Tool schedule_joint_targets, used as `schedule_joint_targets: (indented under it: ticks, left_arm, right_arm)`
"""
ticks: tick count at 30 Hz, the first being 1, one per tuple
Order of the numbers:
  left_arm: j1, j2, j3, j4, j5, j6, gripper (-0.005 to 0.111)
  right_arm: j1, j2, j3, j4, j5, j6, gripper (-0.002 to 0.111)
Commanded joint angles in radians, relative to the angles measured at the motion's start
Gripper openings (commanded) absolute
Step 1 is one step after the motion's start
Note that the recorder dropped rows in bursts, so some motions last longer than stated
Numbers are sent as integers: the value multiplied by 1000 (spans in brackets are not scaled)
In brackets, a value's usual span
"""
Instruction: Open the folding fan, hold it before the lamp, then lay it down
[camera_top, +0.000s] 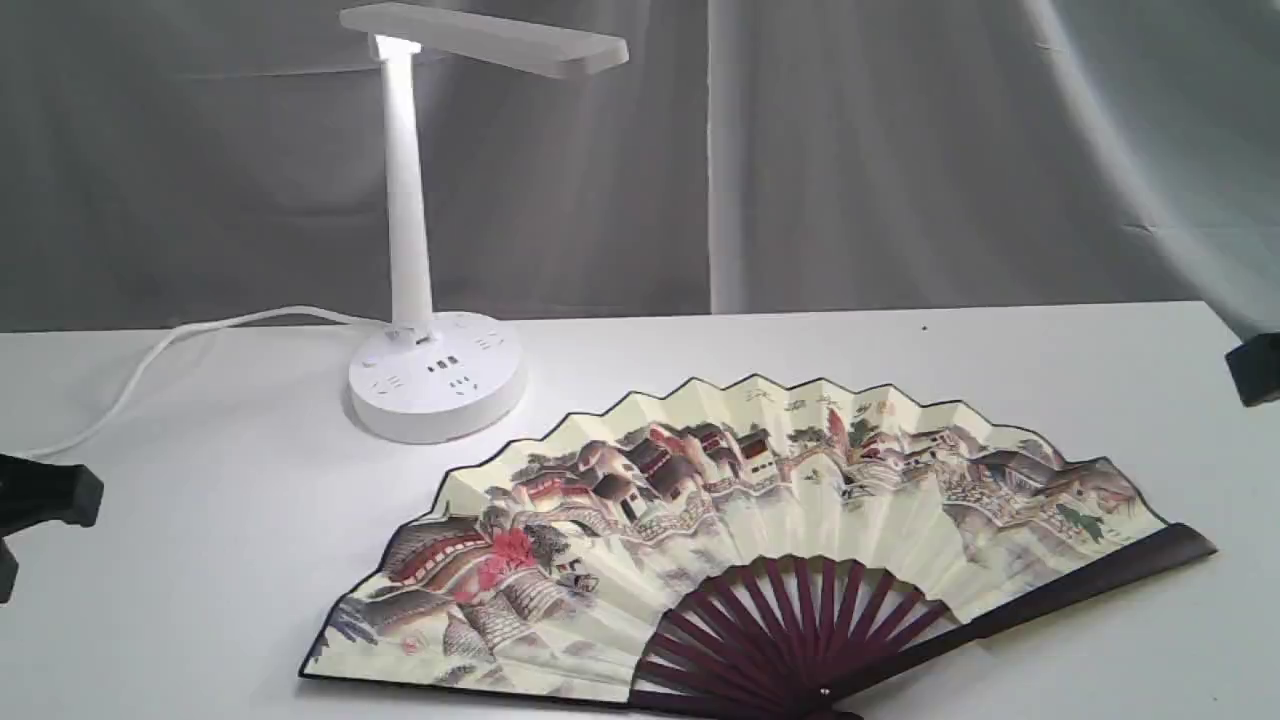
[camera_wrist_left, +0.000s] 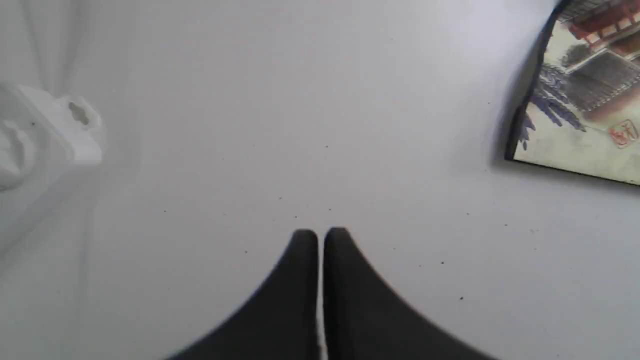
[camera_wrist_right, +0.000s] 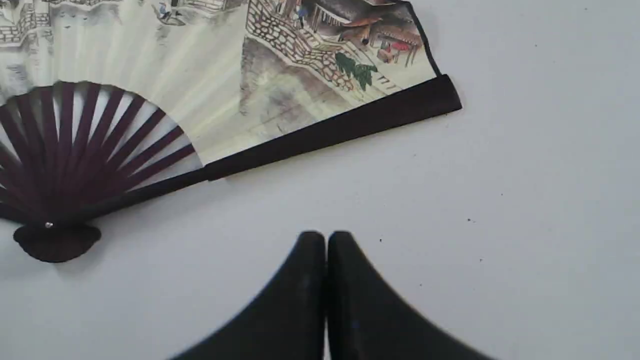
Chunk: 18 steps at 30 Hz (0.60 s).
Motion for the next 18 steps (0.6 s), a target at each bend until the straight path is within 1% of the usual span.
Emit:
schedule_joint_targets:
  ticks: [1,8,18]
  left_arm:
    - [0,-40,-5,-11,-12,5,0]
    - [0,-167,-5,-7,-23,5,0]
    - [0,-396,-5,-4,-20,7,0]
  right_arm:
    - [3,-7,1,-16,7,3,0]
    - [3,-58,1,-33,17,3,0]
    - [3,-277,1,-66,30,3,0]
